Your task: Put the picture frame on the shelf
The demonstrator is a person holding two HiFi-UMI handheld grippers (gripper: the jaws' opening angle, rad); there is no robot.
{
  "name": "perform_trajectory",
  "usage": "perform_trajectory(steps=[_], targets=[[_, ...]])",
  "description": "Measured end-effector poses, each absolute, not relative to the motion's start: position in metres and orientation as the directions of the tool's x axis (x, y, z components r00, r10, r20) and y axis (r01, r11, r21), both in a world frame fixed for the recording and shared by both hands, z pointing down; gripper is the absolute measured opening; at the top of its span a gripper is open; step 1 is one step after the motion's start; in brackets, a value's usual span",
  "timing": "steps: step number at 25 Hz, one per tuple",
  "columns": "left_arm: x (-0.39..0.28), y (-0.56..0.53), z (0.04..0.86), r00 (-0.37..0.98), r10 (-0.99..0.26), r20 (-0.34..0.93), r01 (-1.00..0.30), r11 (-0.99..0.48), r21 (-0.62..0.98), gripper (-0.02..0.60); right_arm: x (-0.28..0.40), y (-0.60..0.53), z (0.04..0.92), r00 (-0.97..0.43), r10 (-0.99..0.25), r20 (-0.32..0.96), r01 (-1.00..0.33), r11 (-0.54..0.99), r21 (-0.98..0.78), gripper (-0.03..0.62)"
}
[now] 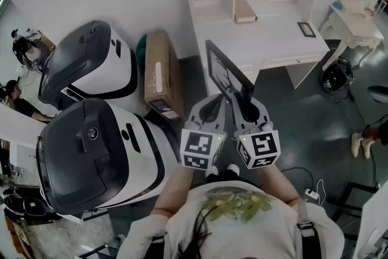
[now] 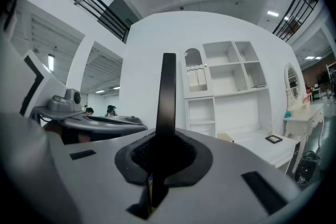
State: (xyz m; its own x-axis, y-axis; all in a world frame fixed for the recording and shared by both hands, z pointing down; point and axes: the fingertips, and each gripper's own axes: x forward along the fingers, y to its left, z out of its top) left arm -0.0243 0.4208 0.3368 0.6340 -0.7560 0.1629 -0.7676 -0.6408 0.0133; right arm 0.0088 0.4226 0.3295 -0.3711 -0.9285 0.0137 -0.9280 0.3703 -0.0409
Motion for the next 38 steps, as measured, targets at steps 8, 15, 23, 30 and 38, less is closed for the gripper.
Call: perform_trajectory(steps=[8,15,23,30,38], targets=[[-0.017,0.407,0.34,0.627,-0.761,0.169,-0.775,-0.632,0.03,0.023,0.019,0.409,0.335,-0.375,-0.927,0.017,-0.925,0.373,-0.074,0.035],[-0.004,0.399,0.345,0.628,-0.756,0.185,-0.773,-0.634,0.034,0.023,0.034,0.403,0.341,-0.376,-0.926,0.032,-0.924,0.371,-0.094,0.035],[0.02,0.39,0.351,0.627,-0.758,0.181,-0.775,-0.63,0.044,0.023,0.062,0.393,0.344,-0.38,-0.925,0.025,-0.921,0.376,-0.098,0.035],[0.025,0.379,0.369,0.601,-0.771,0.21,-0.796,-0.6,0.075,0.023,0.079,0.38,0.36,-0.394,-0.918,0.051,-0.916,0.388,-0.101,0.035],[0.023,0.334,0.386,0.606,-0.758,0.242,-0.793,-0.601,0.101,0.023,0.078,0.334,0.38,-0.39,-0.915,0.104,-0.919,0.38,-0.106,0.035]])
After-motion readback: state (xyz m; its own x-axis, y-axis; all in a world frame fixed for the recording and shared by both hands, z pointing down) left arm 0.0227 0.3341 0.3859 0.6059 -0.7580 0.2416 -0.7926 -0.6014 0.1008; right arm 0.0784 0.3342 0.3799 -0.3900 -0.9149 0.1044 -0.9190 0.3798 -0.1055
